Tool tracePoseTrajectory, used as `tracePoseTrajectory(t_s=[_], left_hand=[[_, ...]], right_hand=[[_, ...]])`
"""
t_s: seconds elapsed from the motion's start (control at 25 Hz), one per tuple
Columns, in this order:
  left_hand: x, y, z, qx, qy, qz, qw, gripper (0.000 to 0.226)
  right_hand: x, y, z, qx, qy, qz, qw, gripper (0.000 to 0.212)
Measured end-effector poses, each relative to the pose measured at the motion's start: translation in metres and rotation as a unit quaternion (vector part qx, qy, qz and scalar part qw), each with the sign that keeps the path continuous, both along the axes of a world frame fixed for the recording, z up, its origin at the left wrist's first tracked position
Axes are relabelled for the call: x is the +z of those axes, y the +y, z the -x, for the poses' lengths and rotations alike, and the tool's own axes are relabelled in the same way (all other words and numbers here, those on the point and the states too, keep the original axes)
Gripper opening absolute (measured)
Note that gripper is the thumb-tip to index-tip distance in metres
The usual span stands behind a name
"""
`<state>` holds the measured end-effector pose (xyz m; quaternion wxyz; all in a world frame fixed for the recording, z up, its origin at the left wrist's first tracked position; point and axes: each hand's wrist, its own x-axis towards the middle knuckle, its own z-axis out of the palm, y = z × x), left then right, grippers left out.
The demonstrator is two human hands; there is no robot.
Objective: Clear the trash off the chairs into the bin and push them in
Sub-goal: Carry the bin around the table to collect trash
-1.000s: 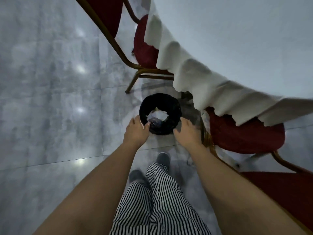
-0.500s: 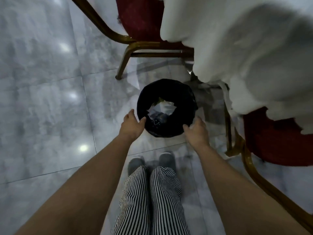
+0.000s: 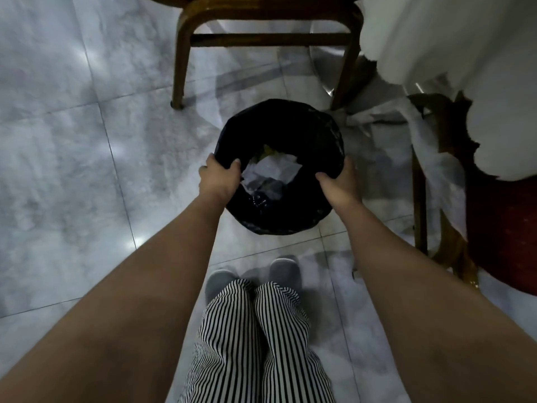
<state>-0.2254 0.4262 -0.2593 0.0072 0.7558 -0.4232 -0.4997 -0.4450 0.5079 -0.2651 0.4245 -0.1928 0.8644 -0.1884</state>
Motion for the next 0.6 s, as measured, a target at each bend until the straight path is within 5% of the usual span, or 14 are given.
tracePoseTrajectory(t_s=[0.24,0.6], left_hand=[[0.022,0.026,-0.009,0.017,-0.038,0.014,0.999,0.072],[0.150,0.086,-0.047,-0.041,-0.084,0.014,0.996,0.081]], right_hand=[[0.030,0.019,-0.015,-0.028,-0.010,-0.036,0.999,0.061],[0.166,0.101,-0.038,-0.046,-0.015,-0.035,0.998,0.059]])
